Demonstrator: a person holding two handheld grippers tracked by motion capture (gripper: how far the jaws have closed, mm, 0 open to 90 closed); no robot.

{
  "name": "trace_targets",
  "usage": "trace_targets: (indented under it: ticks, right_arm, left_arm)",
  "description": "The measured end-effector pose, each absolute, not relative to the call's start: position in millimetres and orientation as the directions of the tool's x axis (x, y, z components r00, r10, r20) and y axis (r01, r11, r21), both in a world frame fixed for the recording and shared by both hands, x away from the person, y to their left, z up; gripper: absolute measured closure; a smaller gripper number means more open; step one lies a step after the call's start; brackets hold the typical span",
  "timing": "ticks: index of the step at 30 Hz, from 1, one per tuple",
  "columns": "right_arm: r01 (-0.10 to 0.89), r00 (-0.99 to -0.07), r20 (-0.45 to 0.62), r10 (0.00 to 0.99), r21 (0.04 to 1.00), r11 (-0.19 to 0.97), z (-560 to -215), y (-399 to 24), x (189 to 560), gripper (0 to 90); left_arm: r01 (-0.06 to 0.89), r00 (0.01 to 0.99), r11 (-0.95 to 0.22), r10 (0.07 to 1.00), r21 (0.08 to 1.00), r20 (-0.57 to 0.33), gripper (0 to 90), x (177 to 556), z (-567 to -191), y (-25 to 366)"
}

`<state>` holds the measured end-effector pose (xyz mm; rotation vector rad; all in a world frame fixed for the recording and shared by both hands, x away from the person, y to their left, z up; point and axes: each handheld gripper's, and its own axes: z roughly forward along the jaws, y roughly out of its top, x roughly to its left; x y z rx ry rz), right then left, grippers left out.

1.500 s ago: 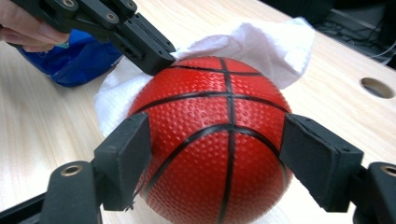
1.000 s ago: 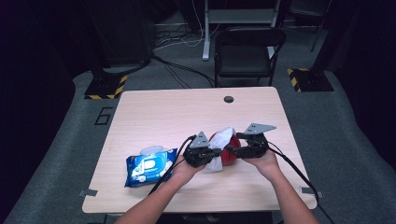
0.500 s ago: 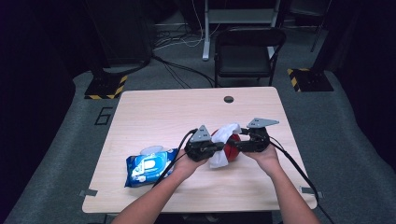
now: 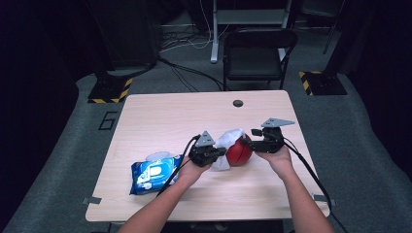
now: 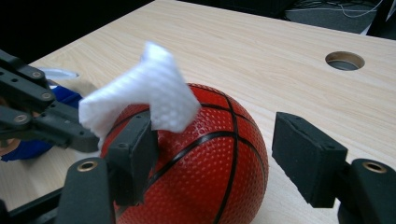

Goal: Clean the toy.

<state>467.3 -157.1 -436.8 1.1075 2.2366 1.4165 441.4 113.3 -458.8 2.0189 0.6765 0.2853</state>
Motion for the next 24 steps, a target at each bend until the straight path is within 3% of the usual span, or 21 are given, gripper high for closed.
trace_targets:
  ticks: [3,13,24]
  right_arm:
    - [0.465,-0.662,0.172,0.730,0.857,0.220,-436.5,-159.2,470.1,30.9]
    - [0.498,-0.646,0.235,0.726,0.851,0.167,-439.7,-155.7,475.3,31.1]
    - [0.486,-0.618,0.175,0.766,0.851,0.198,-434.1,-160.2,478.7,33.3]
  left_arm:
    - [0.365,0.807,-0.390,0.586,0.845,-0.077,88.2,444.1,-461.0,116.5]
    - [0.291,0.876,-0.363,0.473,0.885,-0.094,88.2,425.7,-450.4,74.9]
    - [0.311,0.834,-0.383,0.548,0.870,-0.057,88.3,440.2,-452.5,87.7]
